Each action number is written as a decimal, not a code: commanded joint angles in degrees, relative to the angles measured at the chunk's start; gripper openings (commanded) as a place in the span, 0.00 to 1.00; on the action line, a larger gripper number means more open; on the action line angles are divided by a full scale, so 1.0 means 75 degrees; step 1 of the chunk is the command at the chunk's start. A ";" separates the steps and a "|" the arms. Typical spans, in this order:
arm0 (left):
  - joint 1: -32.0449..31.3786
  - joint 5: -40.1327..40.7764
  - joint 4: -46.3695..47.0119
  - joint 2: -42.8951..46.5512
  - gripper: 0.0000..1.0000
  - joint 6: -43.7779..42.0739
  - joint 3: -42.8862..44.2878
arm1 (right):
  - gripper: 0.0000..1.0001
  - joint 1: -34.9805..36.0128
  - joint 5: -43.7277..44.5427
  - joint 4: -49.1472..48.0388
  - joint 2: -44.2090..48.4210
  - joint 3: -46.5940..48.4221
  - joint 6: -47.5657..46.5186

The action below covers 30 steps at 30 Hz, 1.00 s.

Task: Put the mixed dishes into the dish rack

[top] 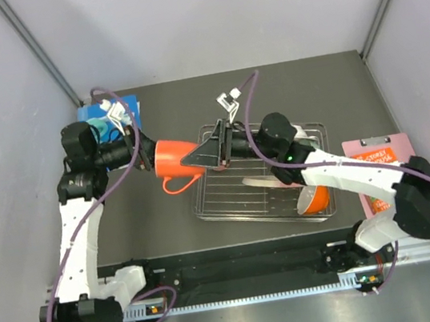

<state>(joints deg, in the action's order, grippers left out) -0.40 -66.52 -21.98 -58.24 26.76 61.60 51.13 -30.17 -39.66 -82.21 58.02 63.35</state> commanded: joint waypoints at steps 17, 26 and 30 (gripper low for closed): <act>0.4460 -0.0694 -0.4497 -0.0731 0.99 -0.5297 0.1408 | 0.00 0.0306 0.4419 1.1156 -0.0591 0.4905 -0.5985; 0.4472 -0.0377 -0.5777 -0.0485 0.99 -0.6709 0.1044 | 0.00 0.0600 0.5101 1.1862 -0.1587 0.5061 -0.6384; 0.4460 -0.0341 -0.5917 -0.0251 0.99 -0.7060 0.0763 | 0.00 0.0764 0.5137 1.1851 -0.1963 0.5038 -0.6478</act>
<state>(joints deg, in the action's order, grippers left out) 32.75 -68.69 -63.44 -62.89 -20.10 68.97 55.16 6.15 50.76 -95.96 92.79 16.86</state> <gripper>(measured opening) 0.990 0.719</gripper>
